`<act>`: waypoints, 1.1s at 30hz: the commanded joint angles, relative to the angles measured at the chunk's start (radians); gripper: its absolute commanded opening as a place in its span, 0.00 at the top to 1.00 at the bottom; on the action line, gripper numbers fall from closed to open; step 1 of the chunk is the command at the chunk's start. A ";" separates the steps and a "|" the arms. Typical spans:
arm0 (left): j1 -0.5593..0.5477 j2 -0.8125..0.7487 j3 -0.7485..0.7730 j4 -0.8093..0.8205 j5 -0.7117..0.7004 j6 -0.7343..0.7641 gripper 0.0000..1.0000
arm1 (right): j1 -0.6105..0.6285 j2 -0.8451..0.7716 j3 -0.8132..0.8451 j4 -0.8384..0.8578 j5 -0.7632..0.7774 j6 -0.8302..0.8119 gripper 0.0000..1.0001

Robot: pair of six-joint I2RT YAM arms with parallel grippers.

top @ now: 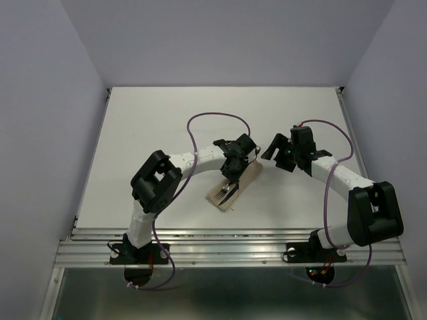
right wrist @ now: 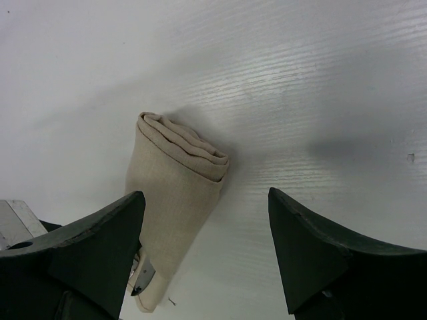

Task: Fold the napkin into a case and place the utensils inside
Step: Stuff the fork into the folded napkin.

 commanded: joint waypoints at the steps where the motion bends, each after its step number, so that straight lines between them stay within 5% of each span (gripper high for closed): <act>1: 0.001 -0.001 0.058 -0.012 -0.017 0.021 0.82 | 0.010 -0.015 -0.005 0.001 -0.005 -0.008 0.20; 13: 0.000 -0.024 0.059 -0.033 -0.059 0.016 0.57 | 0.010 -0.014 -0.007 0.001 -0.005 -0.008 0.20; 26: 0.001 -0.200 -0.026 -0.069 -0.092 -0.010 0.56 | 0.010 -0.006 0.006 -0.007 0.011 -0.014 0.18; 33: 0.009 -0.372 -0.125 -0.079 -0.155 -0.053 0.53 | 0.010 -0.018 0.064 -0.086 0.133 -0.051 0.03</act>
